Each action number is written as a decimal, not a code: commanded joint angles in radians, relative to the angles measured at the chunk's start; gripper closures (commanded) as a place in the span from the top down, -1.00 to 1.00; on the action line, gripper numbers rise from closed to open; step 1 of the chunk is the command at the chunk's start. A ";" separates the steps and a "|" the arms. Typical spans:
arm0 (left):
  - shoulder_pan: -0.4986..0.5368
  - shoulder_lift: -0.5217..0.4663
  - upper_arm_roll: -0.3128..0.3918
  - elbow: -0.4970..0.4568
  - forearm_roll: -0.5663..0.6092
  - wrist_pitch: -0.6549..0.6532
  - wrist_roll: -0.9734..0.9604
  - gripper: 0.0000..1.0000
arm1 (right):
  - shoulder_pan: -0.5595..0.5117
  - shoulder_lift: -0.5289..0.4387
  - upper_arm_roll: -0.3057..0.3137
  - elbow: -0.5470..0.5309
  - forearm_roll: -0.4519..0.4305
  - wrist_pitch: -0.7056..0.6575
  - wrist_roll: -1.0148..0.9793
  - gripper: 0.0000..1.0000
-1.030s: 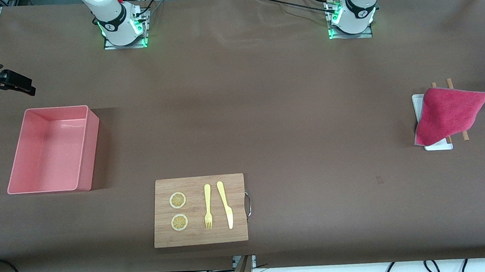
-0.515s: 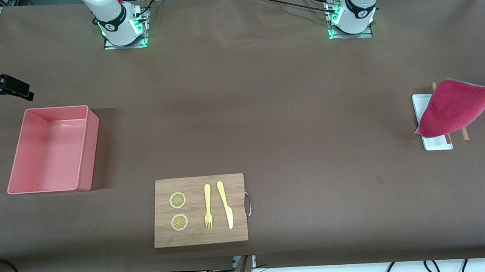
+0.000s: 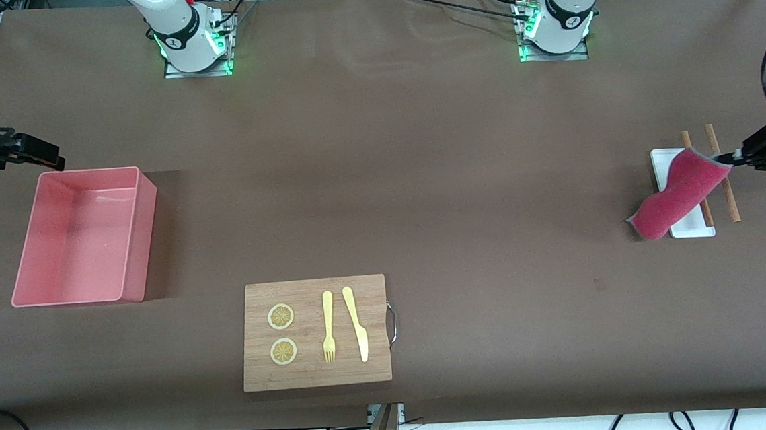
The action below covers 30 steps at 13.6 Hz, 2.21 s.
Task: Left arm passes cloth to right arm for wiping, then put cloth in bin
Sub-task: 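Carry the cloth to the table middle while the right gripper approaches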
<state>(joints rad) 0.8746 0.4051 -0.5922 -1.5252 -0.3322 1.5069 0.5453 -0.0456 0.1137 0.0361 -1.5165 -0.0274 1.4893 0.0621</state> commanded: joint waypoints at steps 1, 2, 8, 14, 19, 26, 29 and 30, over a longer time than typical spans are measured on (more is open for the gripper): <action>-0.092 -0.022 -0.020 -0.006 0.030 0.018 -0.233 -1.00 | 0.029 0.082 0.002 0.022 0.014 0.005 -0.001 1.00; -0.153 -0.022 -0.020 0.003 0.031 0.027 -0.327 -1.00 | 0.039 0.095 0.004 0.022 0.018 0.028 0.013 1.00; -0.554 0.000 -0.015 0.052 0.062 0.059 -0.608 -1.00 | 0.084 0.236 0.002 0.021 0.292 0.195 0.310 0.99; -0.637 0.014 -0.017 0.119 -0.048 0.212 -0.901 -1.00 | 0.118 0.345 0.115 0.018 0.351 0.365 0.663 0.99; -0.736 0.080 -0.017 0.114 -0.108 0.511 -1.028 -1.00 | 0.118 0.415 0.258 0.016 0.353 0.547 0.959 0.99; -0.960 0.127 -0.014 0.114 -0.240 0.901 -1.284 -1.00 | 0.122 0.489 0.386 0.016 0.353 0.755 1.191 0.99; -1.020 0.136 -0.012 0.114 -0.289 1.006 -1.335 -1.00 | 0.122 0.506 0.418 0.016 0.351 0.818 1.242 0.99; -1.022 0.138 -0.012 0.115 -0.291 1.007 -1.338 -1.00 | 0.125 0.511 0.419 0.018 0.351 0.824 1.242 0.99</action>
<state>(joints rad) -0.1295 0.5298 -0.6174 -1.4387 -0.5949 2.5012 -0.7725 0.0836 0.6079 0.4364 -1.5157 0.3103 2.2943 1.2838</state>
